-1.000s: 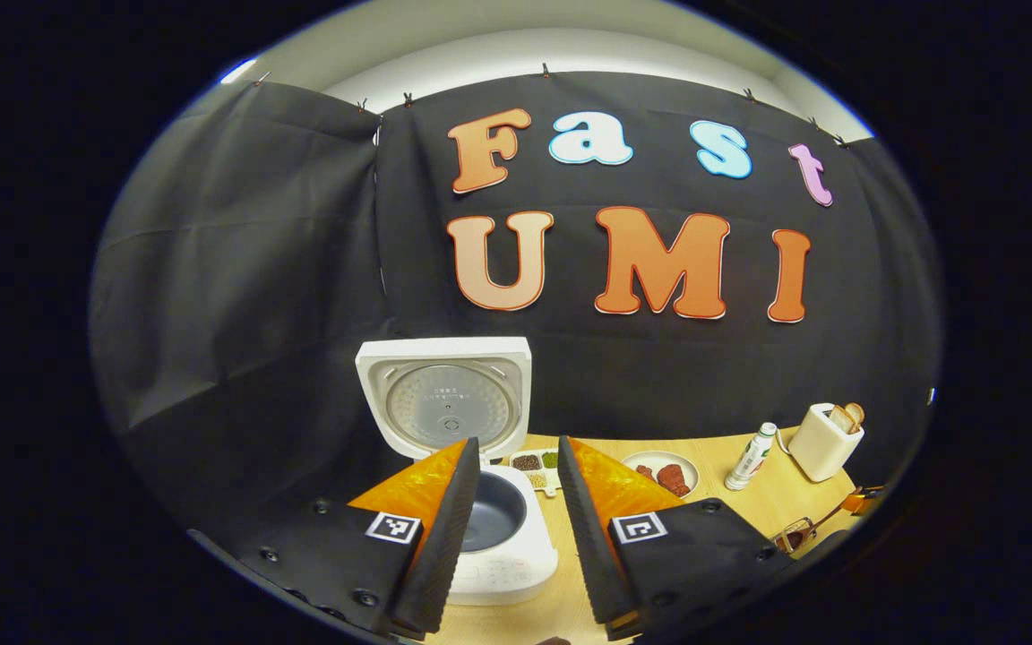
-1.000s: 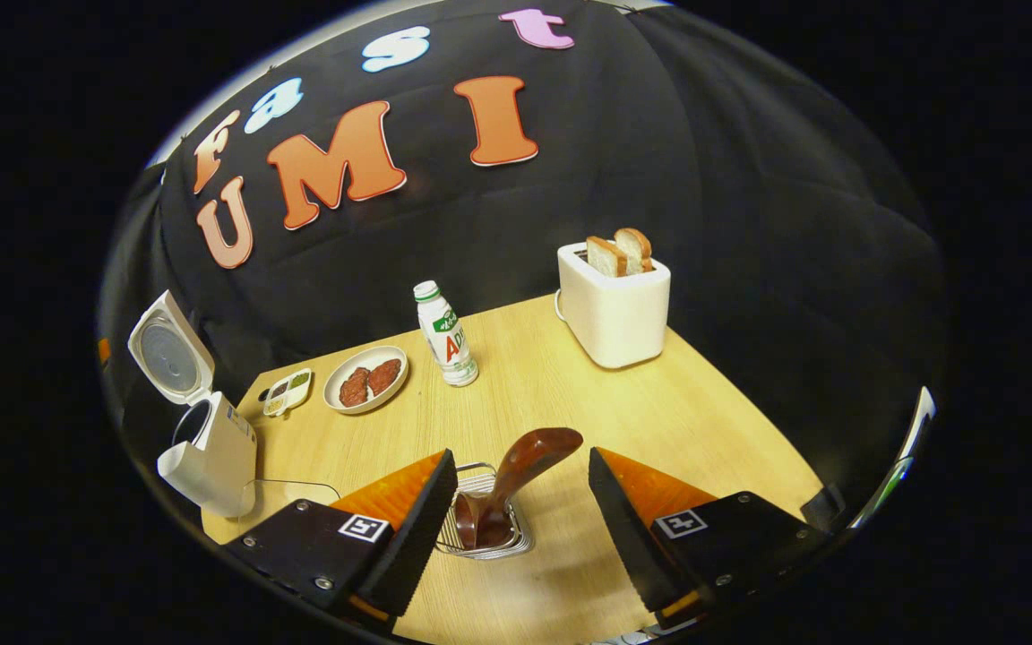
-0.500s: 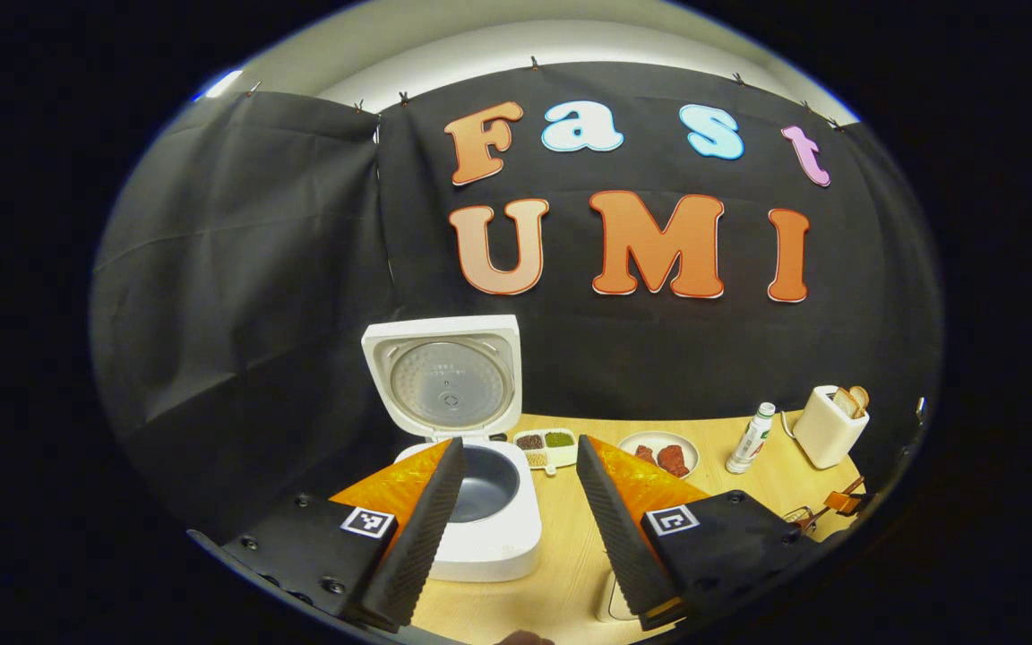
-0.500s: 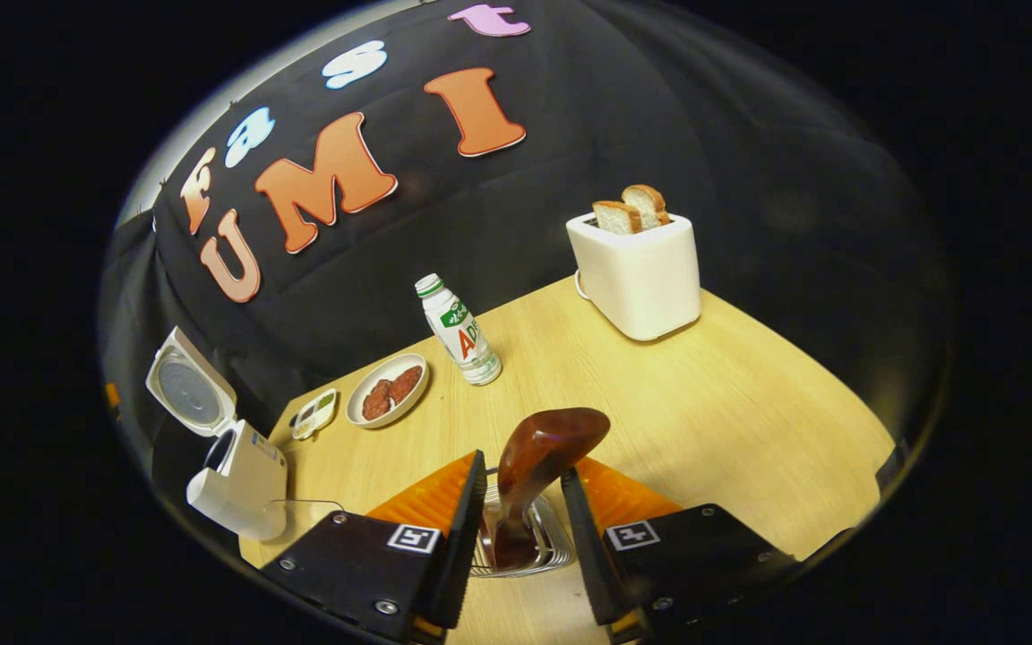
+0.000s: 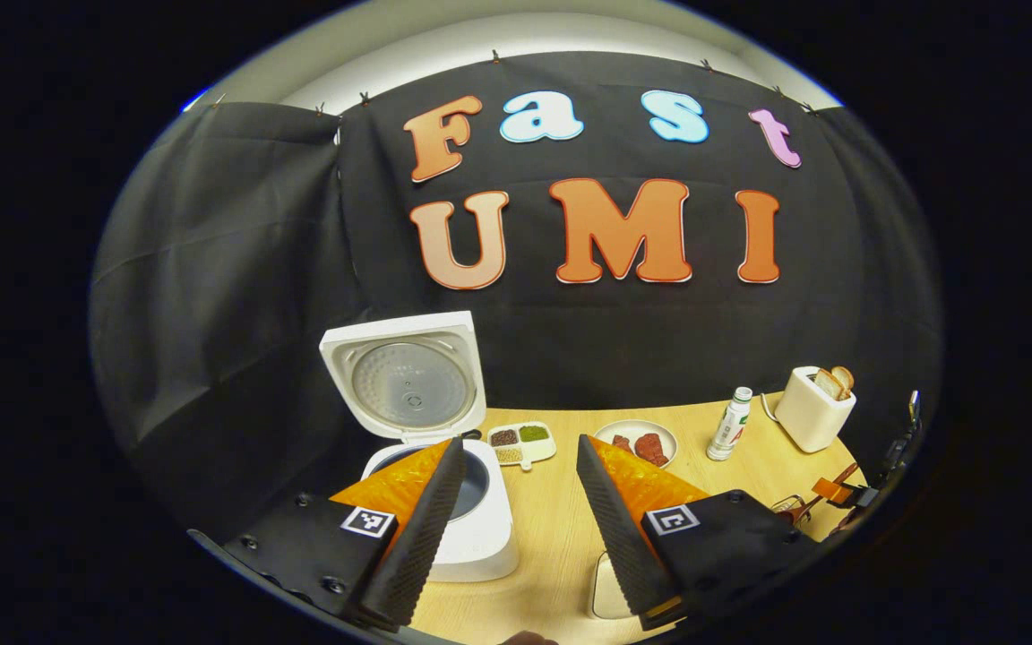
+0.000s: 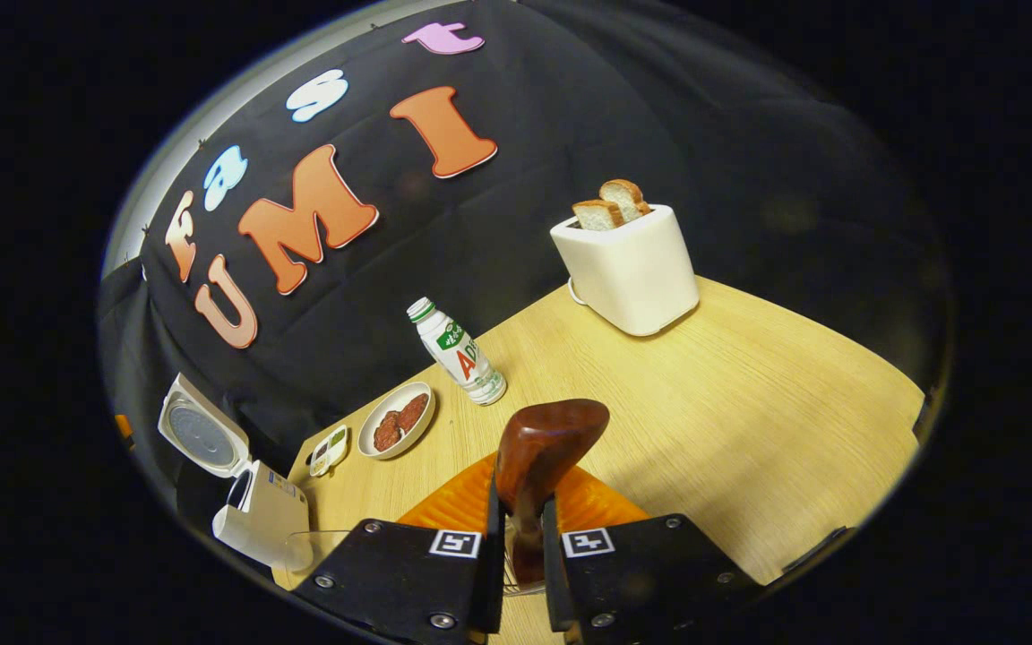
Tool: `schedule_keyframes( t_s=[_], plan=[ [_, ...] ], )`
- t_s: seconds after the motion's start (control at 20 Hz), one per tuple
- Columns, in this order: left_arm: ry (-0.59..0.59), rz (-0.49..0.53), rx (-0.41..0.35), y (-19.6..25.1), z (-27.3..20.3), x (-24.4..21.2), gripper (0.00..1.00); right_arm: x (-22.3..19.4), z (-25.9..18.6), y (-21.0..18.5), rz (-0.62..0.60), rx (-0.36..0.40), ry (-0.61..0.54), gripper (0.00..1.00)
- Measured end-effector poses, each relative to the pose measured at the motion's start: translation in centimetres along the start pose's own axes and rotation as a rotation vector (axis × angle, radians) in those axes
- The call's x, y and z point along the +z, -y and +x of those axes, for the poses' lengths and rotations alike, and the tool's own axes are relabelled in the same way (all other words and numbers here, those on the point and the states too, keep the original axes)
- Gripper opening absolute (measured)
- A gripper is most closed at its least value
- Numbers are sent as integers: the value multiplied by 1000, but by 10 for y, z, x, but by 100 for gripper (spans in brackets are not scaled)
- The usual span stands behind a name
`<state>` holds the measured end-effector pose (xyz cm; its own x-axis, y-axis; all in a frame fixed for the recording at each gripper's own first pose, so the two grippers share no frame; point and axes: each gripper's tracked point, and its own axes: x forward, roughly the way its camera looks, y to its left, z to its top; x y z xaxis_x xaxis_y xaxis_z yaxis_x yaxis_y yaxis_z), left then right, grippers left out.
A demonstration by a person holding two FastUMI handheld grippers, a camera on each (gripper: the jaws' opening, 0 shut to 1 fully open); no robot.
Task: Close the left gripper, press the button to open the rice cooker; take a wooden spoon from the chopstick holder with the right hand, scoop a spoonful of rice and pour it into the rice cooker, then put the wooden spoon back into the chopstick holder.
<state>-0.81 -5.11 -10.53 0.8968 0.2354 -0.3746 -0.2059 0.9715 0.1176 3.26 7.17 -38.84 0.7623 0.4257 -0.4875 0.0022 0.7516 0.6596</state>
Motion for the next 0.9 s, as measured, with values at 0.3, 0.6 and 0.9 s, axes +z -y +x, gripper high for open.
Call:
schedule_keyframes(
  t_s=[0.3,0.6,0.9],
  plan=[
    [17,-11,-73,-3,17,-1,87,-1,-13,-8,-1,-52,16,14],
    [54,-21,-97,-32,28,1,84,29,-34,-31,-56,-94,46,12],
    [60,-76,-110,-64,37,-8,84,59,-81,-86,-113,-52,143,12]
  ],
)
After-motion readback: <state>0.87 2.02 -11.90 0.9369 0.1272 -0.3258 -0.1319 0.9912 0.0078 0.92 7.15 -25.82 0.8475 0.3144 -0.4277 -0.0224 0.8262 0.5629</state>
